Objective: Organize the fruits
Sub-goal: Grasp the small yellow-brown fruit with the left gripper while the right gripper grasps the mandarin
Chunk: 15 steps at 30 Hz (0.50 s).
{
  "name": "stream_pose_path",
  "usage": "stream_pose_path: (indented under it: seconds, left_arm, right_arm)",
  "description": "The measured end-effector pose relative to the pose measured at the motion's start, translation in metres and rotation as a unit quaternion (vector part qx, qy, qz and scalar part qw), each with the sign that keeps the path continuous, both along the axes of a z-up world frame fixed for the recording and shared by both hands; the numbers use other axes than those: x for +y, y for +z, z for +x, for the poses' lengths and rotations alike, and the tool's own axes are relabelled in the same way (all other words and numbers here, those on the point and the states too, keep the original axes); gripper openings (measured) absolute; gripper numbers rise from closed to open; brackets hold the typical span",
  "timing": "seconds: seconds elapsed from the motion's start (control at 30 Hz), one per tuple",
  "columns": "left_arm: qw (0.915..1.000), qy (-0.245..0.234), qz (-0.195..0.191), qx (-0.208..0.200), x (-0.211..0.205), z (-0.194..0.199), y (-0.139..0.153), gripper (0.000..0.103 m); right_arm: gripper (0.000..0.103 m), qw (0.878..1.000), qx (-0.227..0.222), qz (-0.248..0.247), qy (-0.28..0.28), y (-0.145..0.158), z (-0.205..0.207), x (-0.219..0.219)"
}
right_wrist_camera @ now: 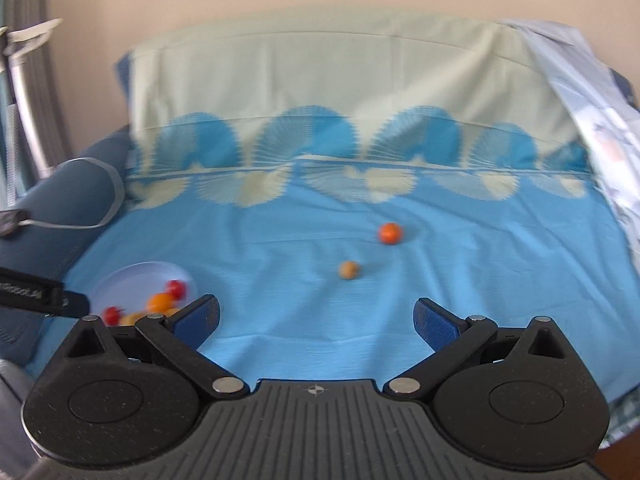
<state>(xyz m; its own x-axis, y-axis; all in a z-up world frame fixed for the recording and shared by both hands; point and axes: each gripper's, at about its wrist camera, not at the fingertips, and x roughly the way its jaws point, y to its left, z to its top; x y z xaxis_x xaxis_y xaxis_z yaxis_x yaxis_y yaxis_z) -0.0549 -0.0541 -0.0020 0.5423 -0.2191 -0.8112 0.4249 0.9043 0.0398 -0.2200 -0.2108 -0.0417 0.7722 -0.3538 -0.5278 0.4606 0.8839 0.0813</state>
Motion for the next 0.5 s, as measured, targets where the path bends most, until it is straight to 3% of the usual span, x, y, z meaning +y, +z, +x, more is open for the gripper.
stream_pose_path:
  seconds: [0.23,0.37,0.5]
  left_arm:
    - [0.9957,-0.092,0.008,0.003,-0.13,0.037,-0.05,0.103]
    - [0.9903,-0.137,0.022,0.003,-0.2,0.065,-0.094,0.103]
    - [0.9853,-0.164,0.037,0.028,-0.248,0.099,-0.143,0.103]
  right_arm:
    - [0.102,0.996,0.022,-0.012,-0.087,-0.037,0.02,-0.111]
    - [0.102,0.997,0.039,-0.022,-0.062,-0.07,0.066,-0.176]
    - [0.102,0.998,0.062,0.002,-0.017,-0.109,0.122,-0.228]
